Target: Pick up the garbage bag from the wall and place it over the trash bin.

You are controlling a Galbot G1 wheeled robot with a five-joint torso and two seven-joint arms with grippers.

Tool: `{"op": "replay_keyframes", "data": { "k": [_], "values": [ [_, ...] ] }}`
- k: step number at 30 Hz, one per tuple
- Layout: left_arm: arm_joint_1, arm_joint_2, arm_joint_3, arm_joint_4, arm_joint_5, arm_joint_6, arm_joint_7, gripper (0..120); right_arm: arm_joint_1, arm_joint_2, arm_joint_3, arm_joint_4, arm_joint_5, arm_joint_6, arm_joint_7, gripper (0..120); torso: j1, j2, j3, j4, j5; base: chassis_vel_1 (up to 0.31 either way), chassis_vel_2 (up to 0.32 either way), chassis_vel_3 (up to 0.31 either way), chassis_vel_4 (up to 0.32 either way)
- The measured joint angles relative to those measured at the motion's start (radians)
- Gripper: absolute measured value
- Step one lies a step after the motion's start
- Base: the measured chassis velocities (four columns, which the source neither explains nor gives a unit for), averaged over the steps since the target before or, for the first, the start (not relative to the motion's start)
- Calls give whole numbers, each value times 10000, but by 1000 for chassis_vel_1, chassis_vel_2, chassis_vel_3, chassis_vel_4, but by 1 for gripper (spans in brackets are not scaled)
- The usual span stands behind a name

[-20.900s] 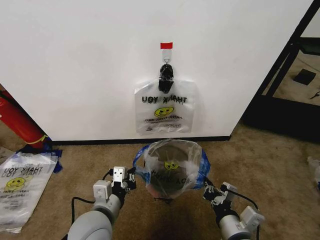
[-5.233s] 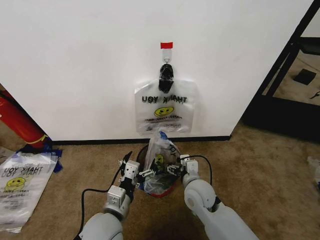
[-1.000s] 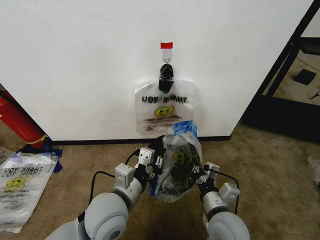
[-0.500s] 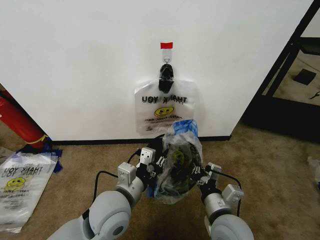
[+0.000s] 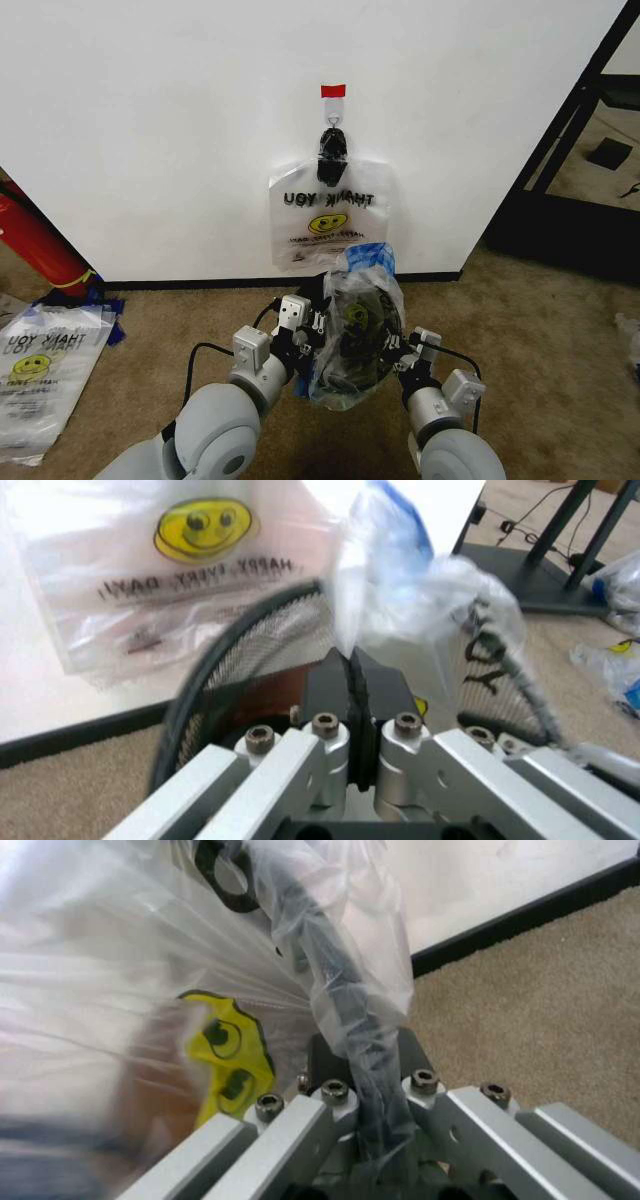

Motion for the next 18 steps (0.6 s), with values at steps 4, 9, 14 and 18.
{"op": "replay_keyframes", "data": {
  "k": [4,9,14,18],
  "values": [
    [1,237,-137,-130,-109,33,3,0,82,3,15,-65,29,5,12,0,0,0,0,0,0,0,0,0,0],
    [-79,351,-241,-102,-180,52,9,0,99,-12,10,-72,46,4,7,0,0,0,0,1,-1,0,0,0,0],
    [-507,508,-313,211,-353,107,12,0,67,-22,-17,-9,49,7,-17,0,0,0,0,-1,-1,0,0,0,0],
    [-587,739,-318,304,-419,223,55,0,54,-65,15,56,50,25,-21,0,0,0,0,0,-1,0,0,0,0]
  ]
}}
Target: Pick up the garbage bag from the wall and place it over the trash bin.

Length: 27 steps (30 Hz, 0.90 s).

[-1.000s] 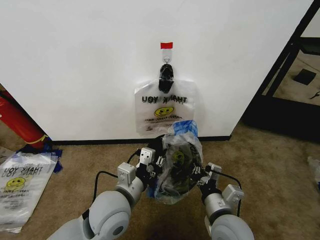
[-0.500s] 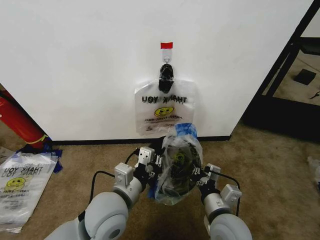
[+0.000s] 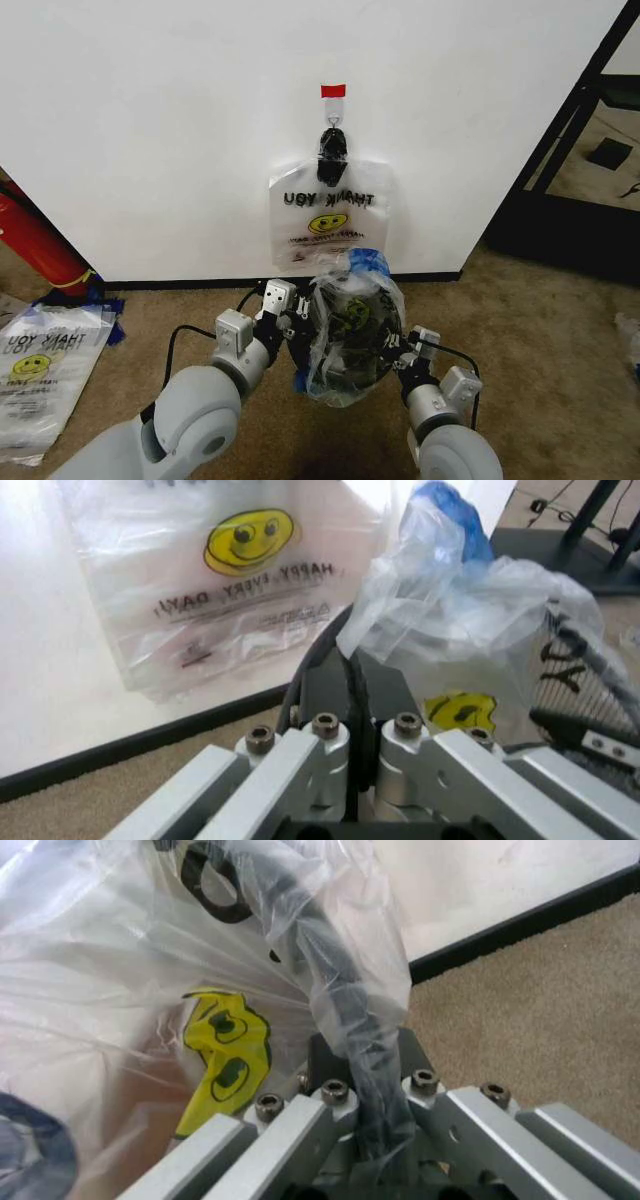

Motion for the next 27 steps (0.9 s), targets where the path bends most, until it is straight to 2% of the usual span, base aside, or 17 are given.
{"op": "replay_keyframes", "data": {
  "k": [4,7,8,11,14,16,17,23,27],
  "values": [
    [137,78,-14,-300,11,114,-2,3,1,-8,2,-5,0,1,0,0,0,0,0,0,0,0,0,0,0],
    [372,310,-156,-731,106,186,-9,18,32,6,-16,-67,-4,5,-1,0,0,0,0,1,1,0,0,0,0],
    [372,310,-156,-731,106,186,-9,18,32,6,-16,-67,-4,5,-1,0,0,0,0,1,1,0,0,0,0],
    [449,452,-231,-979,206,189,27,27,67,37,-38,-93,-7,6,-7,0,0,0,0,2,1,0,0,0,0],
    [313,469,-134,-1100,321,191,82,43,61,100,-52,-98,-37,7,-18,0,0,0,0,1,1,0,0,0,0],
    [151,432,17,-1065,515,179,147,51,29,135,-58,-98,-81,8,-22,0,0,0,0,0,1,0,0,0,0],
    [151,432,17,-1065,515,179,147,51,29,135,-58,-98,-81,8,-22,0,0,0,0,0,1,0,0,0,0],
    [-560,324,530,-643,1137,109,428,76,-7,153,-52,-107,-153,12,-34,0,0,0,0,0,1,0,0,0,0],
    [-805,295,738,-294,1411,84,494,84,18,150,-60,-137,-151,12,-33,0,0,0,0,-1,0,0,0,0,0]
  ]
}}
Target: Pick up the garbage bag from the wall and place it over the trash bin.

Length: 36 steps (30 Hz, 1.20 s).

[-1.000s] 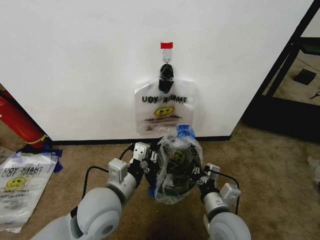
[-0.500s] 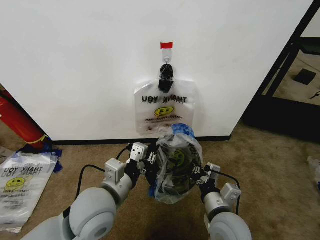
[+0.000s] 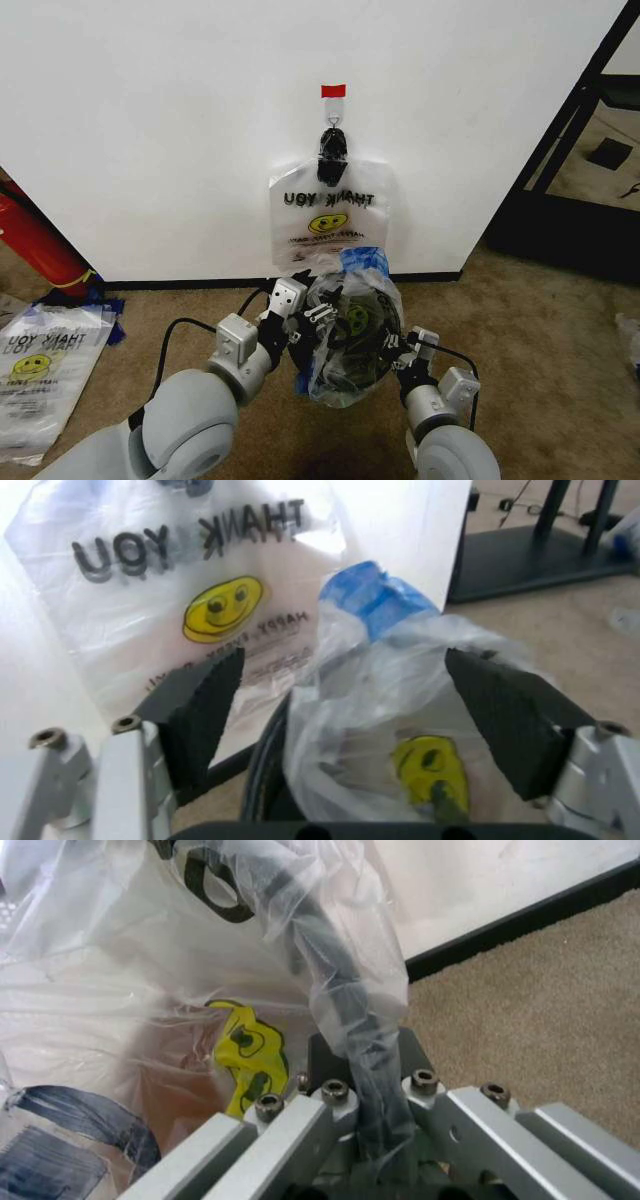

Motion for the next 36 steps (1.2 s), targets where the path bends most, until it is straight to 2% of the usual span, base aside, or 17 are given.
{"op": "replay_keyframes", "data": {
  "k": [4,16,19,23,36],
  "values": [
    [-95,-24,115,191,175,-30,54,79,38,-23,-18,-61,16,0,0,0,0,0,0,1,1,0,0,0,0],
    [-597,-191,679,695,465,-42,244,33,159,-117,-20,-133,116,-65,70,0,0,0,0,2,1,0,0,0,0],
    [-656,-218,809,774,507,-28,268,37,155,-127,-12,-142,116,-68,86,0,0,0,0,1,1,0,0,0,0],
    [-871,-298,1137,1070,575,5,312,52,179,-104,-20,-146,130,-80,96,0,0,0,0,1,1,0,0,0,0],
    [-1033,-401,1100,1449,675,-29,286,50,176,-56,-54,-169,186,-83,95,0,0,0,-1,1,0,0,0,0,0]
  ]
}}
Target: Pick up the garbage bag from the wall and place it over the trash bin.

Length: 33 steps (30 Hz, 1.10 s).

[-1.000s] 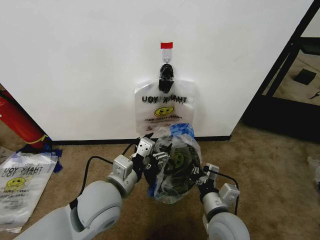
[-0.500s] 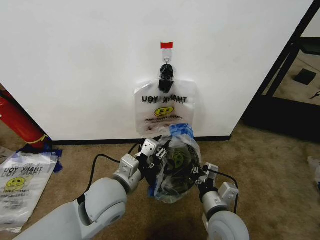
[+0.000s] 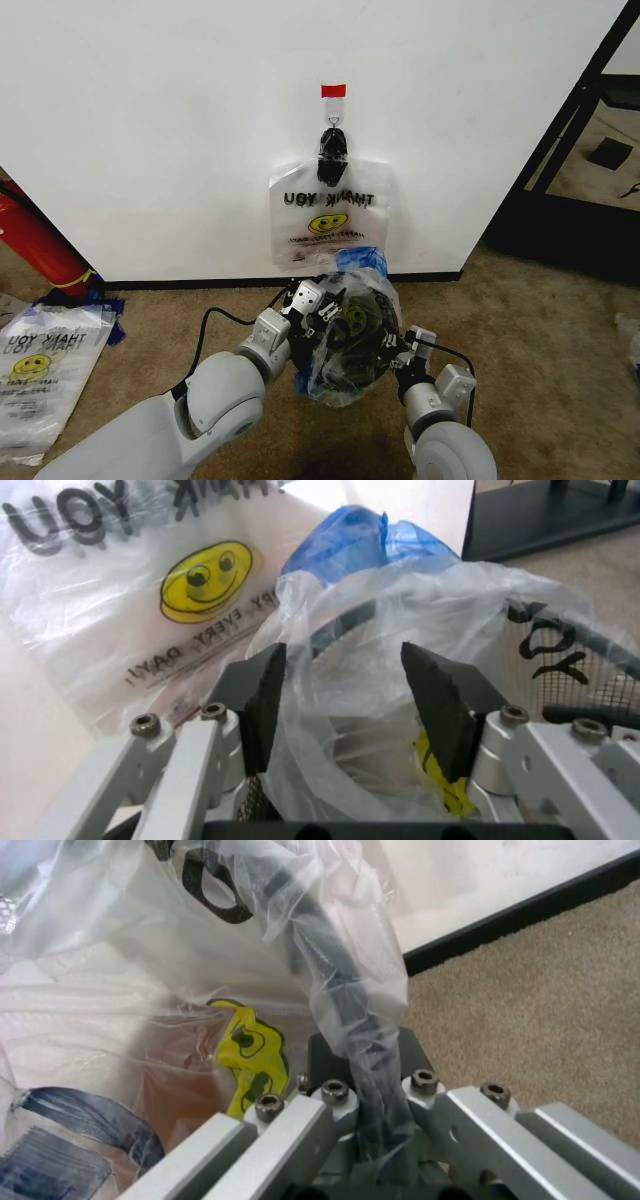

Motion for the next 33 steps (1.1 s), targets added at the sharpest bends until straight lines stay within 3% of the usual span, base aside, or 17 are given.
{"op": "replay_keyframes", "data": {
  "k": [7,15,22,26,33],
  "values": [
    [48,-41,2,13,-13,-35,-53,30,8,27,-25,11,8,-6,0,0,0,0,0,0,0,0,0,0,0],
    [39,-23,-43,6,-55,-70,-199,0,-35,37,-23,69,11,-5,-5,0,0,0,0,0,0,0,0,0,0],
    [39,25,-141,-51,-191,-131,-287,0,-46,49,-30,104,23,-4,-12,0,0,0,0,0,0,0,0,0,0],
    [-176,154,-360,-403,-751,-7,-394,0,-58,42,-9,90,13,7,-32,0,0,0,0,-1,1,0,0,0,0],
    [-866,610,-579,-260,-1737,212,-536,0,-137,-25,-19,88,-46,70,-134,0,0,0,0,-2,-1,0,0,0,0]
  ]
}}
